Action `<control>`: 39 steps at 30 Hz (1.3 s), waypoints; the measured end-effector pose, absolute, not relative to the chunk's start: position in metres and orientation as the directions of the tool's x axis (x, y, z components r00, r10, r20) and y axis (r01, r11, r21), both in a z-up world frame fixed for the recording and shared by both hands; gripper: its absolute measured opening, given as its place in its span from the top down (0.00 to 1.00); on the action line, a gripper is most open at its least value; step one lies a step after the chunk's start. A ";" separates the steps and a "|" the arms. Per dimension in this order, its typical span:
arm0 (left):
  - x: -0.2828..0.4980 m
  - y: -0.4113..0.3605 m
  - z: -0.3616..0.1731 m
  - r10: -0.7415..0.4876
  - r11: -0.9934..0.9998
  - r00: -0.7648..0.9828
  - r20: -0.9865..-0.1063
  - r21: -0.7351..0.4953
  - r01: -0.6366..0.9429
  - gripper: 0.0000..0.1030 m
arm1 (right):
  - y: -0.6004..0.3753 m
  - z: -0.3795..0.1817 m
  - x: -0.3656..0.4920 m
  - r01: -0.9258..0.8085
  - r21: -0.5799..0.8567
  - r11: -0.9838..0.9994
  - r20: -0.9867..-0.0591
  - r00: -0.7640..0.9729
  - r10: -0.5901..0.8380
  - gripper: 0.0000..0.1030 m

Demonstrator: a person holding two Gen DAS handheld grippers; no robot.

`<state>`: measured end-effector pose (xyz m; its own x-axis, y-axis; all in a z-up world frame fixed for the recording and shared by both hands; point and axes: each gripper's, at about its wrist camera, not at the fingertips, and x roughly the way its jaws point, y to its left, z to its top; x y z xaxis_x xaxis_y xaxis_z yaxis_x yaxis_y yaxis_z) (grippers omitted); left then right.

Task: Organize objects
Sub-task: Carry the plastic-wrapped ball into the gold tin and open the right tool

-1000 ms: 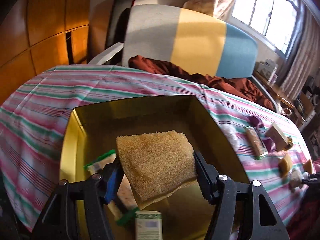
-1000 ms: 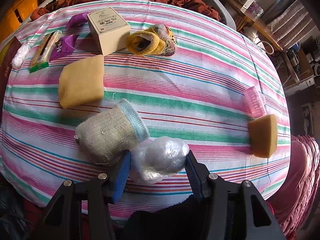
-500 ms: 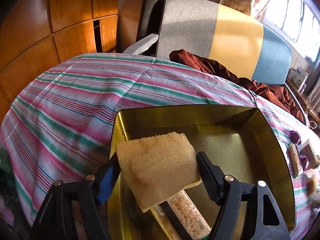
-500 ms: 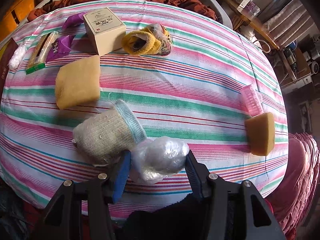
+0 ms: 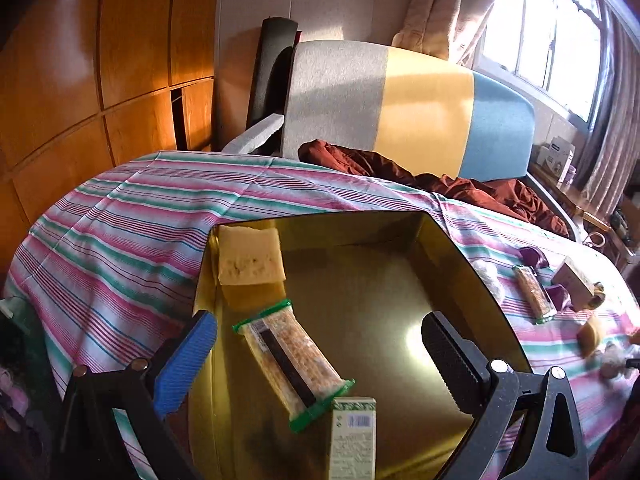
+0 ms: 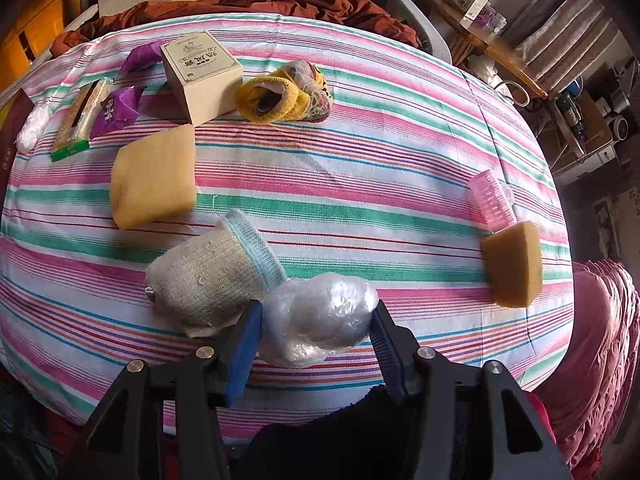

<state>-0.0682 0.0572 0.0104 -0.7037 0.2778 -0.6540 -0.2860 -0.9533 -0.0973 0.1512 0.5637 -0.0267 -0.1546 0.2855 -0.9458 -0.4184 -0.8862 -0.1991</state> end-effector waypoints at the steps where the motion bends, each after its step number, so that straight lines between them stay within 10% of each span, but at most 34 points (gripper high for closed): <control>1: -0.062 0.060 0.010 0.288 -0.950 -0.699 -0.654 -0.100 -0.297 0.00 | 0.564 -0.027 0.151 -0.420 -0.200 -0.885 -0.945 -0.158 0.288 0.48; 20: -0.024 0.054 0.001 0.305 -0.944 -0.677 -0.670 -0.119 -0.308 0.00 | 0.503 0.030 0.139 -0.410 -0.192 -0.892 -0.836 -0.408 0.367 0.48; 39: -0.021 0.005 -0.005 0.245 -0.969 -0.693 -0.678 -0.137 -0.208 0.00 | 0.220 0.003 -0.015 0.256 0.022 -0.966 -0.842 -0.517 -0.156 0.46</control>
<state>-0.0211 0.0045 -0.0048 -0.6931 0.2447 -0.6780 -0.2075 -0.9685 -0.1374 -0.0154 0.2196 0.0032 -0.5166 -0.1564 -0.8418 0.2562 -0.9664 0.0224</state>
